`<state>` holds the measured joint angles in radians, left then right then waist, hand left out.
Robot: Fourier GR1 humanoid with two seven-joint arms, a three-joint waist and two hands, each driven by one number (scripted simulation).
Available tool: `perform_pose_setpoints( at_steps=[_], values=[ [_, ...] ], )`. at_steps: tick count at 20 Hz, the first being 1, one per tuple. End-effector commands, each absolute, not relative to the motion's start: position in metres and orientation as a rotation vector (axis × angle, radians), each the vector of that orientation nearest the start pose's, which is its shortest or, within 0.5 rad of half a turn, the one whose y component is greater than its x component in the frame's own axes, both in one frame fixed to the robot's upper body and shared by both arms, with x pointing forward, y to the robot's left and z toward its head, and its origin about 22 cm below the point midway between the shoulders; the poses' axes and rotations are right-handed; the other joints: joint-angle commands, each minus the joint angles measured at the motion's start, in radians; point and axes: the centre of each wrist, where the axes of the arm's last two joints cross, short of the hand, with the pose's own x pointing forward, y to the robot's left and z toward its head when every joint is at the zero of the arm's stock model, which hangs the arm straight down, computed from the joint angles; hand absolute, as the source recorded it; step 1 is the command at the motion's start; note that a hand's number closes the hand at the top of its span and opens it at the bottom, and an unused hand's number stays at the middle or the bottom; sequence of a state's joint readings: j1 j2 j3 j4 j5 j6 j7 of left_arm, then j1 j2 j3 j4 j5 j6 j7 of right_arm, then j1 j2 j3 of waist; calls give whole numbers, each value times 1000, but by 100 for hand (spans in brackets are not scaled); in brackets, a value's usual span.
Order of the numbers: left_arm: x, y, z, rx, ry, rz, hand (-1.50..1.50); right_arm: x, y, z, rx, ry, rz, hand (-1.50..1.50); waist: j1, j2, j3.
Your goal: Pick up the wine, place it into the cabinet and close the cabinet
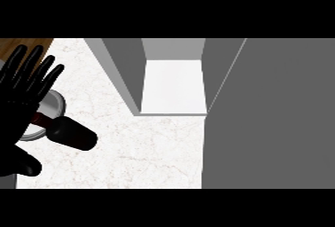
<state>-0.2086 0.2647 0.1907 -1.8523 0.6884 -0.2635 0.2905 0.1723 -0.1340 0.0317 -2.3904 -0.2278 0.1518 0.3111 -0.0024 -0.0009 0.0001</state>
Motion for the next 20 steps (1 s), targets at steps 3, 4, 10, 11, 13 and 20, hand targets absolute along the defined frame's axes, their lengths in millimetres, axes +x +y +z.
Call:
perform_pose_setpoints(
  at_steps=[3, 4, 10, 11, 13, 20],
  values=[
    [250, 298, 146, -539, -1803, -71, -150, 141, -231, 166, 207, -1915, 216, -150, 2, 0, 0],
    [249, 297, 141, -520, -1800, -70, -150, 157, -243, 161, 203, -1911, 218, -150, 3, 0, 0],
    [239, 303, 141, -490, -1816, -67, -150, 135, -246, 175, 221, -1911, 216, -150, 0, 0, 0],
    [240, 286, 157, -479, -1794, -77, -150, 155, -239, 178, 200, -1890, 226, -150, 3, 0, 0],
    [242, 315, 124, -469, -1795, -74, -150, 153, -246, 157, 210, -1925, 209, -150, 1, 0, 0],
    [239, 332, 116, -382, -1765, -60, -150, 162, -242, 180, 205, -1906, 213, -150, 3, 1, 0]
  ],
)
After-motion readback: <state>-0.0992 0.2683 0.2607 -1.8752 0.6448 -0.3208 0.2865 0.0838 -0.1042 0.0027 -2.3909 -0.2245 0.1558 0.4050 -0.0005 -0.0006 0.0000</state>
